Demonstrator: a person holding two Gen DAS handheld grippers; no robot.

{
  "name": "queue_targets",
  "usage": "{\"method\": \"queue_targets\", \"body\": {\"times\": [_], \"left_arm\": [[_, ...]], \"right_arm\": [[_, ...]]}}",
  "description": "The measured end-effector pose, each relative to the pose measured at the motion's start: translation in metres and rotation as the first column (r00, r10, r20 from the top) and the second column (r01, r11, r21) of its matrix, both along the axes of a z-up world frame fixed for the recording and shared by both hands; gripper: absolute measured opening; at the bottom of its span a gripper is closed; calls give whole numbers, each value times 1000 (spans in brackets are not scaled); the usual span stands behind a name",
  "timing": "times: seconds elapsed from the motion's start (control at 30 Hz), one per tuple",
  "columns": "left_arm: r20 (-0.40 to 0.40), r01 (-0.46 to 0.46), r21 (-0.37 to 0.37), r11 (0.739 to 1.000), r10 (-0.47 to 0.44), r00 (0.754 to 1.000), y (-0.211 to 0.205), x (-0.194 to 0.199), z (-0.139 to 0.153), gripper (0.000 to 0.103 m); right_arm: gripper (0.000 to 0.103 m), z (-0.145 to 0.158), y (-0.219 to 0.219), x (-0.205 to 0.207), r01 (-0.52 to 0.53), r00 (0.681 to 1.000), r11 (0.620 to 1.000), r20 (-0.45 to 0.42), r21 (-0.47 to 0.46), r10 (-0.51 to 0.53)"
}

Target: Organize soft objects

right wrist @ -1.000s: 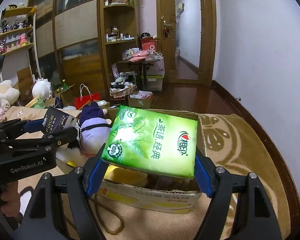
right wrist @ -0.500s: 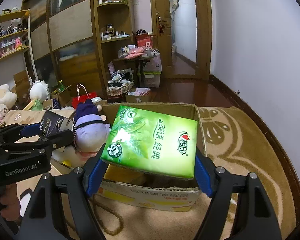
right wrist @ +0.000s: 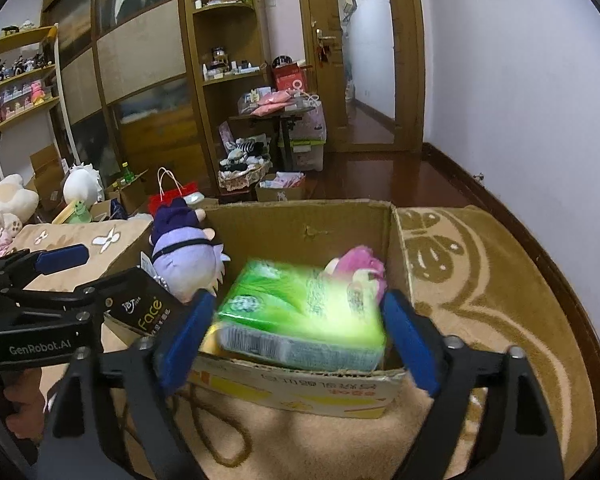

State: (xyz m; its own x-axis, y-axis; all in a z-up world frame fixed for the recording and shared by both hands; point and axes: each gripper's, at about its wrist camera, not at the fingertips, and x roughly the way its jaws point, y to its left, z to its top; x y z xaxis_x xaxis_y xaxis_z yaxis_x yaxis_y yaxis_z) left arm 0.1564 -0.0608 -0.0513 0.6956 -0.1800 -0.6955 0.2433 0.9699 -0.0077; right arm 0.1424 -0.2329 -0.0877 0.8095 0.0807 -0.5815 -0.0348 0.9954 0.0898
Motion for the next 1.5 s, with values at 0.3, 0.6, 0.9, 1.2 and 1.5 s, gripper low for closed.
{"method": "queue_targets", "body": {"times": [0.3, 0.6, 0.9, 1.2, 1.5], "left_arm": [[23, -28, 24, 999, 28, 999, 13, -17, 11, 99], [68, -27, 57, 998, 23, 997, 13, -54, 33, 100], [141, -61, 24, 998, 57, 988, 25, -98, 72, 100], [185, -78, 9, 997, 75, 980, 38, -137, 85, 100], [228, -71, 27, 997, 63, 972, 37, -163, 85, 100]], "right_arm": [[103, 16, 4, -14, -11, 1000, 1000, 17, -20, 12], [103, 40, 3, -46, 36, 999, 998, 32, -53, -34], [103, 77, -3, -87, 77, 993, 994, 100, -76, -70], [103, 90, -6, -123, 103, 988, 992, 123, -78, -93], [103, 93, -13, -146, 127, 984, 989, 136, -73, -116]]}}
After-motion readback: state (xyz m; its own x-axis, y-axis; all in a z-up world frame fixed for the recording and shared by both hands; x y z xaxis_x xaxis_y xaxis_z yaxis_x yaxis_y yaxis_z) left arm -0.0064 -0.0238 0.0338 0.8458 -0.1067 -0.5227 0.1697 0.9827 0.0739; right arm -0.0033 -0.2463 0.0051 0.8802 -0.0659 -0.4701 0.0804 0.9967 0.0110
